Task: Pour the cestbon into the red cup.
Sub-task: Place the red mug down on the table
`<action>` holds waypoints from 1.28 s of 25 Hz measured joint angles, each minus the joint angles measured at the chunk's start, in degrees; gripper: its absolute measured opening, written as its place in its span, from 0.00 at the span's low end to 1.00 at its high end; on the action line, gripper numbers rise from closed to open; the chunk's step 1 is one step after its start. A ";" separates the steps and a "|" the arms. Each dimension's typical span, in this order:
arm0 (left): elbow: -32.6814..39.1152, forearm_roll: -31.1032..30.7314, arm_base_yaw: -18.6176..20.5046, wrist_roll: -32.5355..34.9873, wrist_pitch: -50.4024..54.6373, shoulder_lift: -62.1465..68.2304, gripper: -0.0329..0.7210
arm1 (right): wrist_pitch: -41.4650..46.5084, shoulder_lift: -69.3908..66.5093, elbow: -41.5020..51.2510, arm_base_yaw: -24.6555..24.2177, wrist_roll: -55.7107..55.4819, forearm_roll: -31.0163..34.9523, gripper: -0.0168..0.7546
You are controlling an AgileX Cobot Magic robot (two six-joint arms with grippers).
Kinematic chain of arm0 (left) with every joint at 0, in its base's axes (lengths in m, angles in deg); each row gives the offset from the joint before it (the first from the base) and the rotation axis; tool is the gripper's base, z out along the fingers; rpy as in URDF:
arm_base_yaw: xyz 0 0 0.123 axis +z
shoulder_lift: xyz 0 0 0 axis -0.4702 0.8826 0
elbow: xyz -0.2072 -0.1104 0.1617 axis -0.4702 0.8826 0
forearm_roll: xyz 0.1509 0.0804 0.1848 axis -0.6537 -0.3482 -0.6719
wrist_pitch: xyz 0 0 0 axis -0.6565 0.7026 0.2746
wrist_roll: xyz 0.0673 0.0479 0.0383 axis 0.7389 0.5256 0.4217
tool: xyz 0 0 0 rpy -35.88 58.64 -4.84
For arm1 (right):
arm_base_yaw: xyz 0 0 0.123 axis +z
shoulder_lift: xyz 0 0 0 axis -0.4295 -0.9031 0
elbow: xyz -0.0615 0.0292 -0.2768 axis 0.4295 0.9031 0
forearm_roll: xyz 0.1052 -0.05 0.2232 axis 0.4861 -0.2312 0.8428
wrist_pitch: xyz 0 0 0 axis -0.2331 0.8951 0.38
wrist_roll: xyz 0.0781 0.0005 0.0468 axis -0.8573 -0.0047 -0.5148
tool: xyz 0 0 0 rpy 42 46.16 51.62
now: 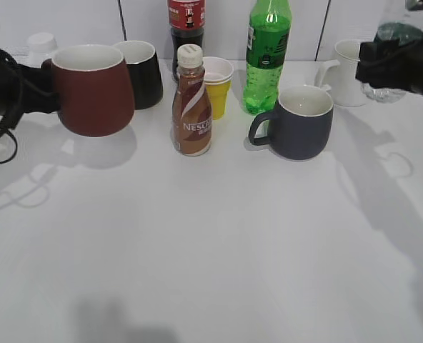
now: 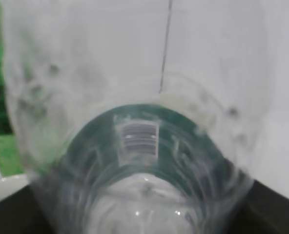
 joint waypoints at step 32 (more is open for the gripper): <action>-1.25 16.18 3.09 21.77 -30.27 24.56 0.12 | -5.06 -9.88 0.37 -3.58 2.11 1.06 0.63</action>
